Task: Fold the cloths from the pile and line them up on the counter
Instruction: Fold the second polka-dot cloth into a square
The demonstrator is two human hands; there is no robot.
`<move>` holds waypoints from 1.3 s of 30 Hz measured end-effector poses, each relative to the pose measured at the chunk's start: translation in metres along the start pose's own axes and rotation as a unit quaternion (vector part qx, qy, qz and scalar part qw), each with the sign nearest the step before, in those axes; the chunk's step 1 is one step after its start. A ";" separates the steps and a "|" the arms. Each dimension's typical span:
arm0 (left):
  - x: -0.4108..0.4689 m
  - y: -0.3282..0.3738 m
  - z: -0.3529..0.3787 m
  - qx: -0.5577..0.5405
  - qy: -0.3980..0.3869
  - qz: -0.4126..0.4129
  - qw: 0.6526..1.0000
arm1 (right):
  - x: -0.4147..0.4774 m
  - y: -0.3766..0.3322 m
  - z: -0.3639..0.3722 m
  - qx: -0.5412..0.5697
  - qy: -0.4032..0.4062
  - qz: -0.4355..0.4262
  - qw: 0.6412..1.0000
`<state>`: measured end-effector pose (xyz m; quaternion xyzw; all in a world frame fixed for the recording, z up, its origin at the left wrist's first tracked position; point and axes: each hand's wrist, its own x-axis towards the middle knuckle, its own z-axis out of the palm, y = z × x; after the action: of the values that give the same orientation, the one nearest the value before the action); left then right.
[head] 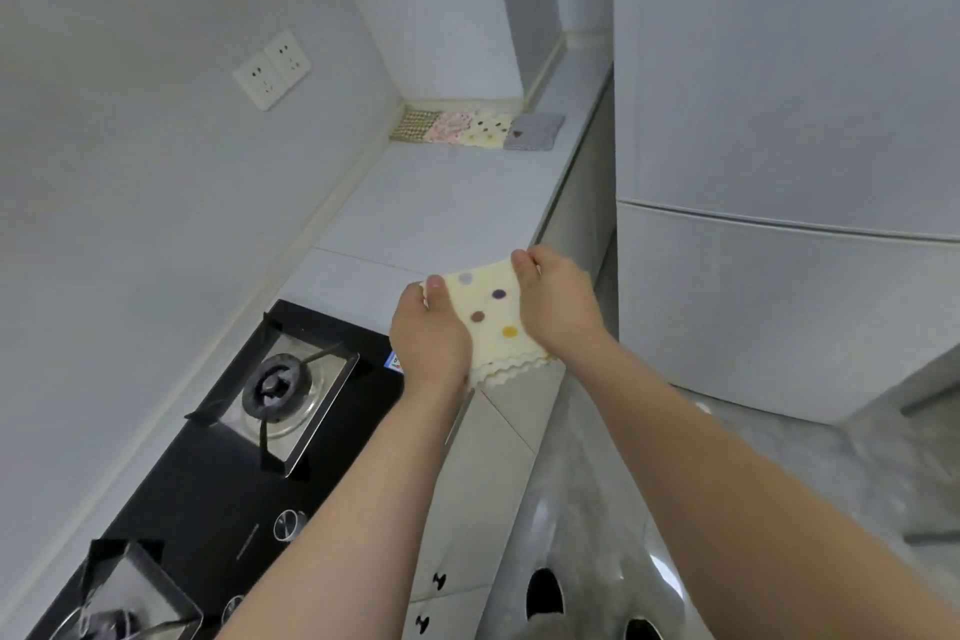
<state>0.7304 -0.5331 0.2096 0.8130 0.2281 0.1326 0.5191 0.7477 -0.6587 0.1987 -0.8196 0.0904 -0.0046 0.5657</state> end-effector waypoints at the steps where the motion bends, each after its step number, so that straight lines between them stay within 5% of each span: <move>1: 0.009 0.001 0.006 0.001 -0.001 -0.004 1.000 | 0.011 -0.001 0.001 -0.001 -0.001 0.004 1.000; 18: 0.251 -0.042 0.122 0.013 -0.001 -0.101 0.995 | 0.280 0.027 0.113 -0.085 -0.082 0.042 0.992; 30: 0.393 -0.093 0.196 0.040 0.114 -0.294 0.948 | 0.457 0.061 0.214 -0.217 -0.239 -0.016 0.946; 39: 0.481 -0.089 0.225 0.109 0.071 -0.289 0.948 | 0.563 0.053 0.251 -0.353 -0.148 -0.151 0.911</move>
<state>1.2256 -0.4332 0.0225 0.7522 0.5030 0.0085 0.4257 1.3210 -0.5304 0.0061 -0.9611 -0.1233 0.0639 0.2386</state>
